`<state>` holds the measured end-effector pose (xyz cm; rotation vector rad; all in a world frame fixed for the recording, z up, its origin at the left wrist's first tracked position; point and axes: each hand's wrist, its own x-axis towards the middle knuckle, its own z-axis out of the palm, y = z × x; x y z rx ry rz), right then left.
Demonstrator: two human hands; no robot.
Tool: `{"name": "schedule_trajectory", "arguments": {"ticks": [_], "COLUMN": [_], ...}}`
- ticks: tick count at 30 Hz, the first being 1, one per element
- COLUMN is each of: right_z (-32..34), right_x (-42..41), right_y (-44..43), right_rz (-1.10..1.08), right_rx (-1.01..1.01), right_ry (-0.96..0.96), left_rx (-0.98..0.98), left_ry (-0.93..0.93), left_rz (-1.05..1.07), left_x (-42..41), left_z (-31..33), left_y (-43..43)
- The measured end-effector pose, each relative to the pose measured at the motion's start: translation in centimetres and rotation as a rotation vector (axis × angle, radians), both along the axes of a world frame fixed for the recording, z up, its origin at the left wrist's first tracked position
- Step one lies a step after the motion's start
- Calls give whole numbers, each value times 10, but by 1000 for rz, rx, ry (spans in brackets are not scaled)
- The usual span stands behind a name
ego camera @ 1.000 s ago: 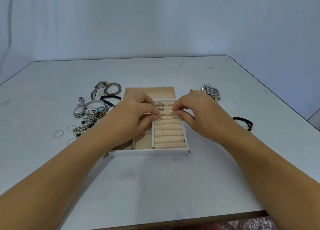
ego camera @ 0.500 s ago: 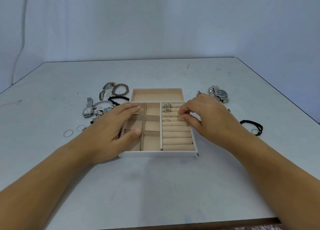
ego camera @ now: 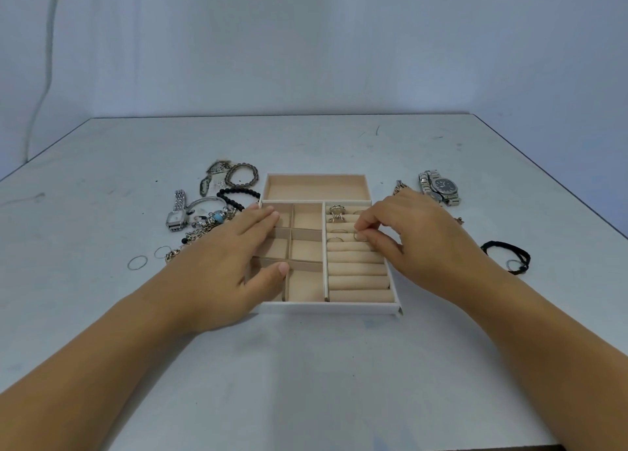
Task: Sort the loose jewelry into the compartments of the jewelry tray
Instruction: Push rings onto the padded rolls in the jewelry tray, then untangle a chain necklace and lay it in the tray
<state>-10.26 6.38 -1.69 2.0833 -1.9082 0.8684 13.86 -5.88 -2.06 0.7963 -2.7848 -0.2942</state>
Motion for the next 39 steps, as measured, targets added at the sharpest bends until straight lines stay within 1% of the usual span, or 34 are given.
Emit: {"name": "schedule_trajectory", "arguments": {"ticks": [8, 15, 19, 21, 26, 28, 29, 31, 33, 36, 39], "right_z": [3, 2, 4, 7, 14, 16, 17, 23, 32, 43, 45], "right_x": [0, -1, 1, 2, 3, -1, -5, -18, -30, -49, -63], "right_y": [-4, -4, -4, -5, -9, -6, -3, 5, 16, 32, 45], "right_rz": [-17, -14, -8, -19, -76, -68, -65, -116, -213, -281, -301], "right_rx": [-21, 20, 60, 92, 238, 244, 214, 136, 123, 175, 264], "right_ry": [-15, -21, 14, -12, -7, -32, -40, -35, -30, 27, 68], "left_rx": [3, -7, -4, -4, -7, 0, 6, 15, 25, 85, 51], "left_ry": [35, 148, 155, 156, 143, 135, 132, 134, 144, 155, 116], "left_rz": [-14, -40, -50, -49, -42, -42, -42, -42, -49, -95, -185], "left_x": [0, 0, 0, -1, 0, 0, 0, 0, -4, -19, -45], "left_z": [-1, 2, 1, 1, 0, 1, 1, 4, 9, 24, 38], "left_y": [-1, 1, 0, 0, 0, 0, -1, -1, 1, 6, 13]}}
